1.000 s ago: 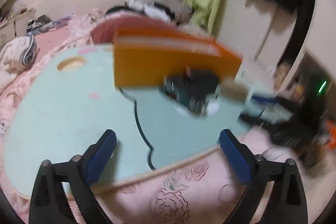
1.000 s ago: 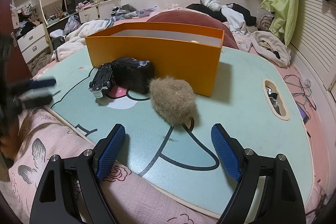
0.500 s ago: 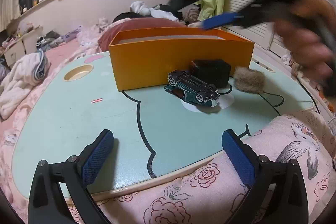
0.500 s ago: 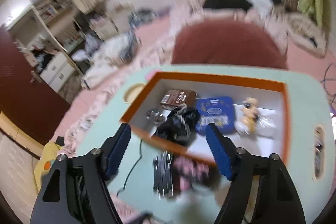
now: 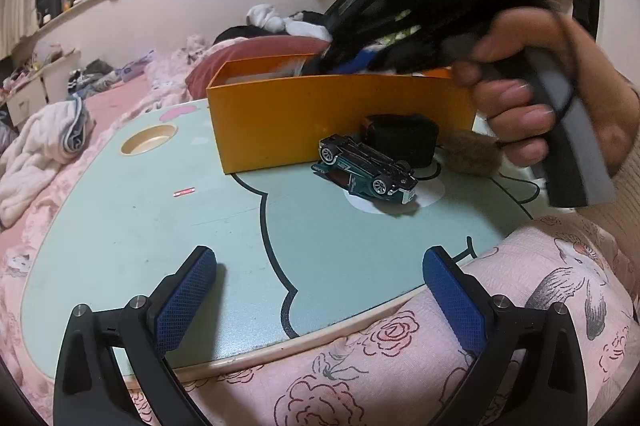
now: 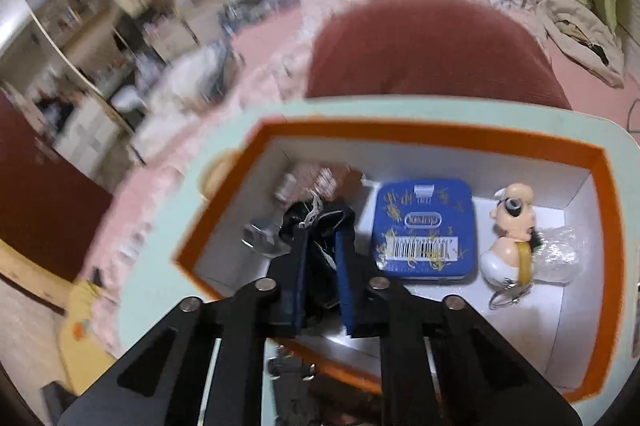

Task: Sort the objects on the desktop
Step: 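Grasp the black cloth bag in the box with the right tool, place it on table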

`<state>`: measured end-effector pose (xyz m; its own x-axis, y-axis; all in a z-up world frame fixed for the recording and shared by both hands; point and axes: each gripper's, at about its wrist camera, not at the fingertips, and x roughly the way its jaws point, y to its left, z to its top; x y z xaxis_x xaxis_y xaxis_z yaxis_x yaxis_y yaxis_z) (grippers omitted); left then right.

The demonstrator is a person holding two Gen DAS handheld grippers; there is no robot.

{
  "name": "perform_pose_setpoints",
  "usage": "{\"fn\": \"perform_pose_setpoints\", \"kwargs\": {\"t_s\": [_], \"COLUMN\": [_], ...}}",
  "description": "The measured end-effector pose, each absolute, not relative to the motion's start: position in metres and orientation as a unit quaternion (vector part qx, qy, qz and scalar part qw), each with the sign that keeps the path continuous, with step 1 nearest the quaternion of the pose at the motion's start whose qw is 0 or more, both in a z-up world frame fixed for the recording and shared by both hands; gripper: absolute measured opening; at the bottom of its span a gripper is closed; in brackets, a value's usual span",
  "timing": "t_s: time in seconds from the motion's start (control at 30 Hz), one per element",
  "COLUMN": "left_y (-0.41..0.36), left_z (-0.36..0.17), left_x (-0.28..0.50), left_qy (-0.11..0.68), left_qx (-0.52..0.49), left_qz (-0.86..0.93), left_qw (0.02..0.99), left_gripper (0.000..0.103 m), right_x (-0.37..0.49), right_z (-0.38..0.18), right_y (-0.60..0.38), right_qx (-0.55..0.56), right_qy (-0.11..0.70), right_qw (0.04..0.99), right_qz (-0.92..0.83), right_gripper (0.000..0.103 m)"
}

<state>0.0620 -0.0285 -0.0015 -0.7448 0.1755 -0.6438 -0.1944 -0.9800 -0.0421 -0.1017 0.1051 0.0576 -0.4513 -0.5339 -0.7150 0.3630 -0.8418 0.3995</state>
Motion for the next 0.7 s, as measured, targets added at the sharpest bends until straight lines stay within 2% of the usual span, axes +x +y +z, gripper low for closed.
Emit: {"fn": "perform_pose_setpoints", "kwargs": {"t_s": [0.1,0.13,0.23,0.47,0.5,0.53,0.57,0.63,0.7], "left_y": [-0.028,-0.027,-0.027,-0.027,-0.026,-0.027,-0.027,-0.027,-0.027], "left_z": [-0.002,-0.002,-0.002,-0.002,-0.002,-0.002,-0.002,-0.002,-0.002], "left_x": [0.063,0.063,0.063,0.063,0.063,0.063,0.063,0.063,0.063], "left_qy": [0.014,0.014,0.014,0.014,0.014,0.013,0.013,0.013,0.013], "left_qx": [-0.343,-0.343,-0.343,-0.343,-0.343,-0.342,-0.342,-0.342,-0.342], "left_qz": [0.934,0.934,0.934,0.934,0.934,0.934,0.934,0.934,0.934], "left_qw": [0.099,0.099,0.099,0.099,0.099,0.099,0.099,0.100,0.099], "left_gripper": [0.103,0.103,0.103,0.103,0.103,0.103,0.103,0.103,0.103], "right_x": [-0.078,-0.062,-0.027,0.003,-0.002,-0.013,-0.026,-0.044,-0.058], "right_z": [0.082,0.093,0.111,0.100,0.098,0.098,0.099,0.106,0.111], "right_y": [0.116,0.125,0.143,0.156,0.158,0.159,0.161,0.153,0.137], "right_qx": [0.392,0.369,0.336,0.348,0.356,0.373,0.390,0.401,0.400], "right_qy": [-0.099,-0.100,-0.105,-0.085,-0.092,-0.106,-0.119,-0.119,-0.097], "right_qw": [0.275,0.283,0.306,0.290,0.285,0.282,0.279,0.277,0.268], "right_qz": [-0.872,-0.880,-0.885,-0.888,-0.885,-0.878,-0.870,-0.865,-0.871], "right_gripper": [0.011,0.007,0.006,0.007,0.013,0.025,0.032,0.060,0.065]}}
